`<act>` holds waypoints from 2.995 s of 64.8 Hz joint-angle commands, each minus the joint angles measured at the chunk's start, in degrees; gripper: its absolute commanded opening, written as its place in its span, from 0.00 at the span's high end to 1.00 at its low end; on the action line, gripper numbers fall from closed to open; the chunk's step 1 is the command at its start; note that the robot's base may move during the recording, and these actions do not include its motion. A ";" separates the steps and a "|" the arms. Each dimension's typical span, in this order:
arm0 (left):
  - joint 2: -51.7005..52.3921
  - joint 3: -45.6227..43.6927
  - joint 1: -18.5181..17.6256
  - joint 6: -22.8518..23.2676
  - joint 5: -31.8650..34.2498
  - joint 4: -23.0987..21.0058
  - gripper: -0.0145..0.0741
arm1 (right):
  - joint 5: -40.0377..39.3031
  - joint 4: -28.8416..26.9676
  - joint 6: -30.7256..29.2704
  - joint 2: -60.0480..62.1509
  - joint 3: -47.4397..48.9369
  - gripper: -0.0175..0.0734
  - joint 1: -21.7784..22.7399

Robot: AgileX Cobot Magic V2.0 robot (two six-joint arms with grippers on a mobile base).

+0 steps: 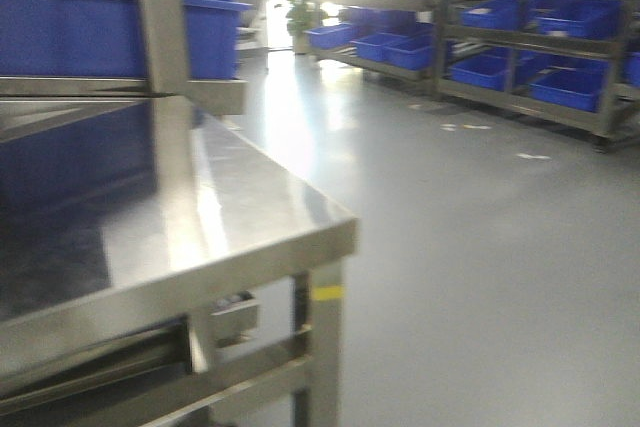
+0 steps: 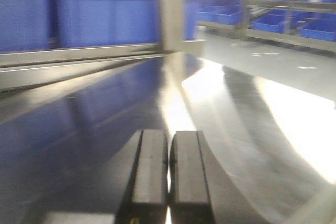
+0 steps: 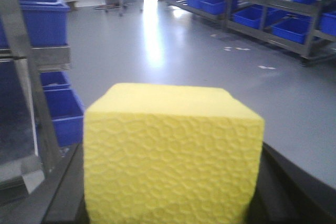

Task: Place yellow foam block on left shelf second layer
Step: 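Drive the base down the aisle carrying the cube in the right gripper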

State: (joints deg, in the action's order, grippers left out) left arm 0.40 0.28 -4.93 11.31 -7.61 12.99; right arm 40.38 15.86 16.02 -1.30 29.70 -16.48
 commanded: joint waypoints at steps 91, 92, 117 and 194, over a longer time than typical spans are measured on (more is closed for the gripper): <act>0.76 1.48 -0.14 0.22 5.05 -0.18 0.68 | -4.98 1.45 -0.31 -0.95 1.42 0.42 0.31; 0.76 1.48 -0.14 0.22 5.05 -0.18 0.68 | -4.98 1.45 -0.31 -0.95 1.42 0.42 0.31; 0.76 1.48 -0.14 0.22 5.05 -0.18 0.68 | -4.85 1.45 -0.31 -0.85 1.42 0.42 0.31; 0.76 1.48 -0.14 0.22 5.05 -0.18 0.68 | -4.56 1.45 -0.31 -0.85 1.42 0.42 0.31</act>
State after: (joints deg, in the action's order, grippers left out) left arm 0.40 0.28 -4.93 11.31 -7.51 12.99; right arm 40.61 16.08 16.02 -1.21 29.70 -16.48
